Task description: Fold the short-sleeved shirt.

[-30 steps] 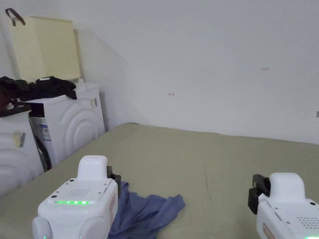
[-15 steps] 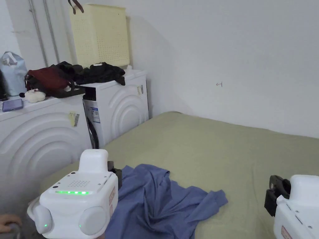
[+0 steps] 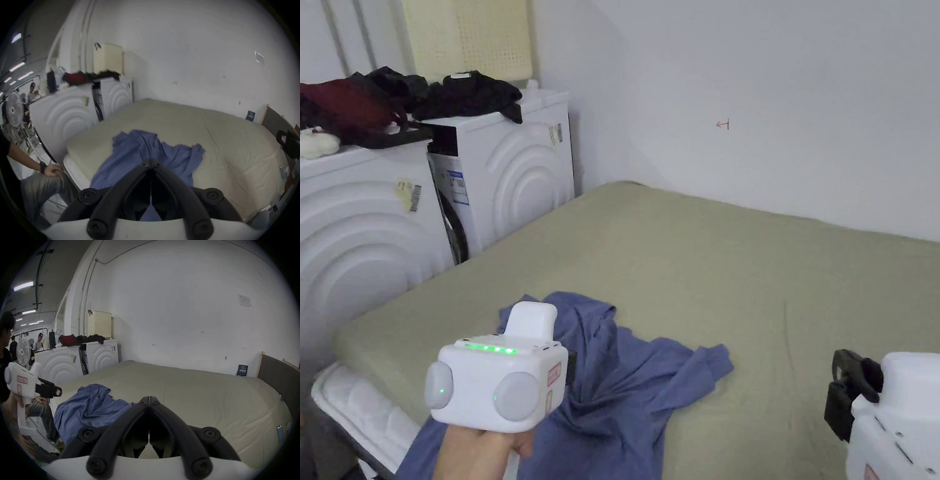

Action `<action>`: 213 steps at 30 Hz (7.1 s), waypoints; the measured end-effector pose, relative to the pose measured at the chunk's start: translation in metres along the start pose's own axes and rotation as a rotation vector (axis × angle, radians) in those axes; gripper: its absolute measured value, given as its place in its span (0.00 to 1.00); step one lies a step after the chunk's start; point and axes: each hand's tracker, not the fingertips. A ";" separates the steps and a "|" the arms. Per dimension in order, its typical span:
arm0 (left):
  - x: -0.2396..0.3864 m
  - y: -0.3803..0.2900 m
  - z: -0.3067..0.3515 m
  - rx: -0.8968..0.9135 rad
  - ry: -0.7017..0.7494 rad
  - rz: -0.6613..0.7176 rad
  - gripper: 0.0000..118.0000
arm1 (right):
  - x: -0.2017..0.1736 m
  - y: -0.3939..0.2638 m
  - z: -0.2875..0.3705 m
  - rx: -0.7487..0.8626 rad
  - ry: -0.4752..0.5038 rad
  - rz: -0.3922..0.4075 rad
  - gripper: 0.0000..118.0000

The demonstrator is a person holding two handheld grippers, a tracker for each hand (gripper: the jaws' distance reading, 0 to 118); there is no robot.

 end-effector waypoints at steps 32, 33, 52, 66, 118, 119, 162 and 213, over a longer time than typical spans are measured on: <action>0.079 0.001 -0.147 -0.333 -0.156 -0.043 0.00 | 0.074 -0.060 0.038 -0.213 -0.108 -0.062 0.00; 0.092 0.010 -0.144 -0.297 -0.192 -0.042 0.00 | 0.081 -0.057 0.046 -0.210 -0.129 -0.064 0.00; 0.535 0.069 -0.066 -0.183 -0.828 -0.437 0.00 | 0.234 -0.067 0.157 -0.204 -0.510 -0.163 0.00; 0.576 -0.032 -0.131 -0.426 -0.719 -0.561 1.00 | 0.264 -0.088 0.136 -0.247 -0.523 -0.212 0.00; 0.166 -0.051 -0.107 -0.345 -0.195 -0.249 0.97 | 0.152 -0.059 0.117 -0.178 -0.360 -0.171 0.01; 0.173 -0.071 -0.099 -0.366 -0.196 -0.261 0.97 | 0.156 -0.062 0.115 -0.187 -0.364 -0.170 0.01; 0.191 -0.076 -0.100 -0.392 -0.344 -0.289 0.00 | 0.400 -0.109 -0.180 -0.882 -0.335 -0.188 0.04; 0.098 0.292 0.071 0.223 0.074 -0.201 0.00 | 0.372 0.235 0.127 -0.092 -0.482 -0.238 0.04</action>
